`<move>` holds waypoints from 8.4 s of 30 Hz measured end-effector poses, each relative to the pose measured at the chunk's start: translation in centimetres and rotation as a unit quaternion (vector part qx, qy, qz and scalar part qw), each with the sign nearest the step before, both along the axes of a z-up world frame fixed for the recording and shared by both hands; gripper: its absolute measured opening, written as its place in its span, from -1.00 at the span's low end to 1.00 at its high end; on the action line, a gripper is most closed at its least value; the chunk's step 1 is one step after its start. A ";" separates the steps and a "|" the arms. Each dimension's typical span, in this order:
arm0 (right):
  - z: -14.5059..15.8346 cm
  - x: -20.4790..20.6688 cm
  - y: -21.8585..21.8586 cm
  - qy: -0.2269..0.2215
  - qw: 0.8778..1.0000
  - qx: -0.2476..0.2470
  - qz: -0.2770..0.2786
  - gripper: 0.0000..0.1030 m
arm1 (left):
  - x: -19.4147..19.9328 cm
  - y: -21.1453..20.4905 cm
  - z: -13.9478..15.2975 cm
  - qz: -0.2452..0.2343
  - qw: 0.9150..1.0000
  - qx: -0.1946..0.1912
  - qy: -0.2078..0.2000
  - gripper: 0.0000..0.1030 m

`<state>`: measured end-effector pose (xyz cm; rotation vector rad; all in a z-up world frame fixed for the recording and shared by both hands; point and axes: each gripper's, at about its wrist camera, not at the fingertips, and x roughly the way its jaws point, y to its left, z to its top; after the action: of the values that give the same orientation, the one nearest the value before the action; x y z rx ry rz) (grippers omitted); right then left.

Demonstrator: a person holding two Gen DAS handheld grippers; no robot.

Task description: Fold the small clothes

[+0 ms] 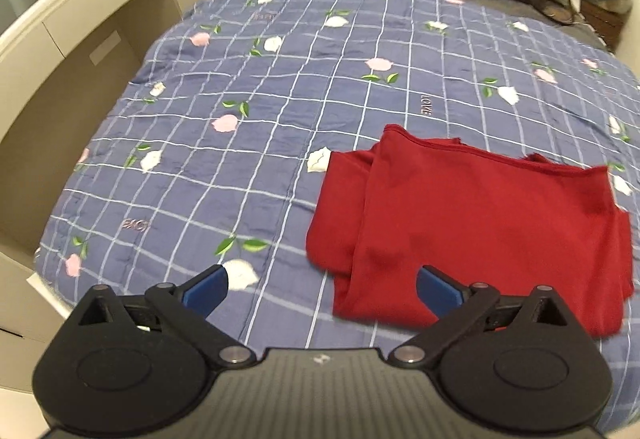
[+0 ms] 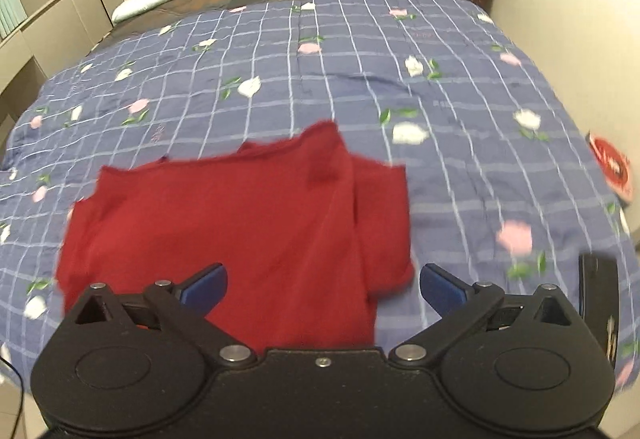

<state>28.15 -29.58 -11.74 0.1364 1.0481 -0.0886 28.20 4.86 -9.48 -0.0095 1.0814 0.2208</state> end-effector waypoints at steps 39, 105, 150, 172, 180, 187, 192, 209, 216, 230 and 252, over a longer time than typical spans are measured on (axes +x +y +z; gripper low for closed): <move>8.6 -2.3 -0.6 -0.005 0.983 0.014 0.182 0.99 | -7.8 -11.9 3.8 0.026 1.000 -0.004 0.011 0.99; -16.5 9.2 14.6 0.218 0.942 -0.141 0.215 0.99 | 11.7 5.3 -16.2 -0.052 0.982 -0.055 0.171 0.99; -15.9 8.5 12.1 0.215 0.954 -0.104 0.183 0.99 | 13.9 4.2 -18.9 -0.061 0.973 -0.038 0.221 1.00; -15.9 9.9 11.2 0.241 0.951 -0.088 0.172 0.99 | 14.7 3.8 -20.3 -0.042 0.969 -0.040 0.240 1.00; -15.6 9.7 10.9 0.240 0.952 -0.084 0.170 0.99 | 14.9 4.2 -20.6 -0.036 0.968 -0.046 0.242 1.00; -15.7 9.6 10.9 0.238 0.953 -0.084 0.169 0.99 | 14.6 4.5 -20.8 -0.034 0.968 -0.051 0.242 1.00; -15.7 9.6 10.9 0.239 0.953 -0.084 0.169 0.99 | 14.5 4.9 -20.8 -0.030 0.968 -0.058 0.243 1.00; -15.9 10.1 10.9 0.248 0.950 -0.085 0.169 0.99 | 14.1 7.8 -20.8 -0.004 0.958 -0.111 0.265 0.99; -15.9 10.3 11.0 0.251 0.949 -0.086 0.169 0.99 | 14.0 8.9 -21.1 -0.009 0.954 -0.133 0.268 0.99; -16.1 10.7 11.2 0.259 0.947 -0.086 0.171 0.99 | 15.5 7.8 -21.5 -0.022 0.954 -0.136 0.266 0.85; -13.3 10.7 7.7 0.249 0.953 -0.042 0.167 0.99 | 12.1 5.4 -15.9 -0.012 0.972 -0.162 0.170 -0.74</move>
<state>38.87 -21.91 -25.03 -0.1519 1.5563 0.1472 40.30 10.24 -25.40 -0.2596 1.4487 0.0191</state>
